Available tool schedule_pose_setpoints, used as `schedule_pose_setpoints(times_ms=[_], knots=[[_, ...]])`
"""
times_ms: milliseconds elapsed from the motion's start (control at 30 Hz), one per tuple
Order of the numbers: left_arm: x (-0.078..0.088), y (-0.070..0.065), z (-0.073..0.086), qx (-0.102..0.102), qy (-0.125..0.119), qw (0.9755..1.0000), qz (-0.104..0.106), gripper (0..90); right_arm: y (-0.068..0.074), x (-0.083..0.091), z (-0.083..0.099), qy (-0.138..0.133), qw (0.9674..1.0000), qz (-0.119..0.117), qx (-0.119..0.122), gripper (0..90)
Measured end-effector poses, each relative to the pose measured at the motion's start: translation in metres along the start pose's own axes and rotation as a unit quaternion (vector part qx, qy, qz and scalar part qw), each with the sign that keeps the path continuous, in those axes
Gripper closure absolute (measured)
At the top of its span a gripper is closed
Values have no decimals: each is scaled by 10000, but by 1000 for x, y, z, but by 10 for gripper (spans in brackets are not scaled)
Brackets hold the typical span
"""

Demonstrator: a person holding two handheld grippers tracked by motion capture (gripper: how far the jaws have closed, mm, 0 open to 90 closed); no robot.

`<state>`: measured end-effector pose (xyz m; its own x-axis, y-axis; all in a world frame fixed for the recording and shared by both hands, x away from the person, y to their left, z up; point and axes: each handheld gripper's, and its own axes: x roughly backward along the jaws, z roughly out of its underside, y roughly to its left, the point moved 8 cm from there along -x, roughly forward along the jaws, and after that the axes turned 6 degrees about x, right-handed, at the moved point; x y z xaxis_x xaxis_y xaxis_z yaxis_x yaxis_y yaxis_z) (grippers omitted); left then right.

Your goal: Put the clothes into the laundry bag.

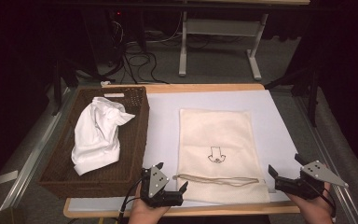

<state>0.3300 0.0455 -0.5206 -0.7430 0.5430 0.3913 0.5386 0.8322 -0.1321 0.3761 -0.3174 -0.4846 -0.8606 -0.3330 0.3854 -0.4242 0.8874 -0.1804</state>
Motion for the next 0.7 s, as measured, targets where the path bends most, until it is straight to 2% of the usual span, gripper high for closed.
schedule_pose_setpoints(times_ms=[133,167,200,267,300,367,433,500,533,567,600,633,700], knots=[[5,3,5,134,-2,9999,-46,19,-4,-9,-3,64,9999,-139,44,3],[6,4,6,124,-46,9998,-153,37,-10,-16,-7,133,9998,-168,-10,3],[6,4,6,124,-46,9998,-153,39,-12,-20,-8,154,9997,-207,2,3],[5,5,7,208,24,9995,-251,39,-13,-23,-9,133,9996,-235,51,3],[4,4,6,256,48,9994,-246,39,-12,-26,-10,94,9994,-338,36,4],[-2,1,2,233,128,9994,-209,39,-5,-31,-9,-37,9977,-675,38,3],[-9,-2,-2,140,192,9996,-121,39,-3,-32,-9,-49,9970,-766,9,3],[-13,-2,-6,74,108,9998,-118,38,-1,-38,-11,76,9968,-796,54,4],[-13,-1,-8,142,-27,9998,-119,38,0,-40,-12,199,9967,-782,16,4],[-13,1,-12,434,-135,9989,56,57,2,-43,-18,280,9952,-929,-100,4],[-13,1,-12,434,-135,9989,56,56,2,-43,-18,280,9952,-929,-100,4],[-14,1,-15,447,-141,9988,153,56,4,-43,-20,316,9946,-976,-163,4],[-13,4,-14,90,-85,9999,-6,56,5,-44,-24,262,9958,-872,-114,4]])
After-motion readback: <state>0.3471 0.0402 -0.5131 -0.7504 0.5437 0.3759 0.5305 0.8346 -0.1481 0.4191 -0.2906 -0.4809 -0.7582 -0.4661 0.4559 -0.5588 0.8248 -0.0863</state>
